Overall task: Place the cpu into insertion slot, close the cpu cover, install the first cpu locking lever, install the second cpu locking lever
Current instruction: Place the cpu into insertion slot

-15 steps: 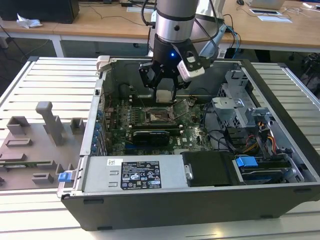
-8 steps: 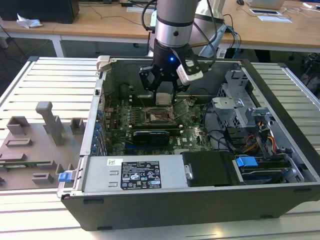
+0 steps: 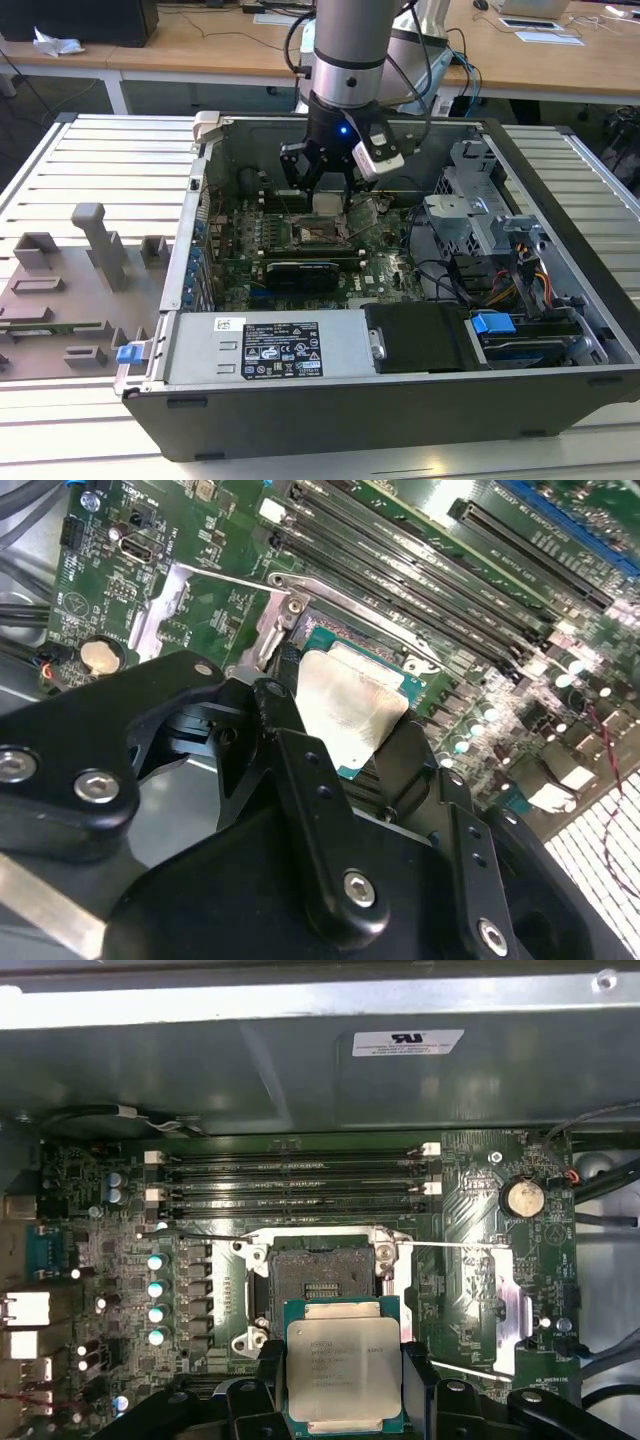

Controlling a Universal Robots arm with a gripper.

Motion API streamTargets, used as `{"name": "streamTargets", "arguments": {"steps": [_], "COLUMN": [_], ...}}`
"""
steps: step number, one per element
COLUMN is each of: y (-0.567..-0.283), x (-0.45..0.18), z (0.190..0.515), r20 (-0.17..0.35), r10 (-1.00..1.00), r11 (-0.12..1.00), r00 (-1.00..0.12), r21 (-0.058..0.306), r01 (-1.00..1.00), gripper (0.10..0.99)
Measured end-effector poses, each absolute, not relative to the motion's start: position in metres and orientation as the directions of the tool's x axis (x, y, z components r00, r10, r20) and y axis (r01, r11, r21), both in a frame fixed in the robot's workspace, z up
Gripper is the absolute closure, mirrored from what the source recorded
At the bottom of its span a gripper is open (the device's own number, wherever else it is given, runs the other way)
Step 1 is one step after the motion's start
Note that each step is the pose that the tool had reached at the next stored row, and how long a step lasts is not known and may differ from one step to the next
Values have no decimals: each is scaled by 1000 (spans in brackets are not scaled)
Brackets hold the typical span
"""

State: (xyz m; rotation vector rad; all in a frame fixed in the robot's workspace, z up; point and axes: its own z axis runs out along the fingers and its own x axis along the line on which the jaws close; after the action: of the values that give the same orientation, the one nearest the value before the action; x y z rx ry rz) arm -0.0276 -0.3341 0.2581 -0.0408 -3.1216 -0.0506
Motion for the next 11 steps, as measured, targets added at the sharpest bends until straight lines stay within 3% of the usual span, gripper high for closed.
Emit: {"name": "streamTargets", "arguments": {"steps": [11], "y": [-333], "x": [-26], "z": [254], "r20": [20], "r10": [47], "r11": [999], "r00": [-999], "r21": [22], "r01": [48], "gripper": [541]}}
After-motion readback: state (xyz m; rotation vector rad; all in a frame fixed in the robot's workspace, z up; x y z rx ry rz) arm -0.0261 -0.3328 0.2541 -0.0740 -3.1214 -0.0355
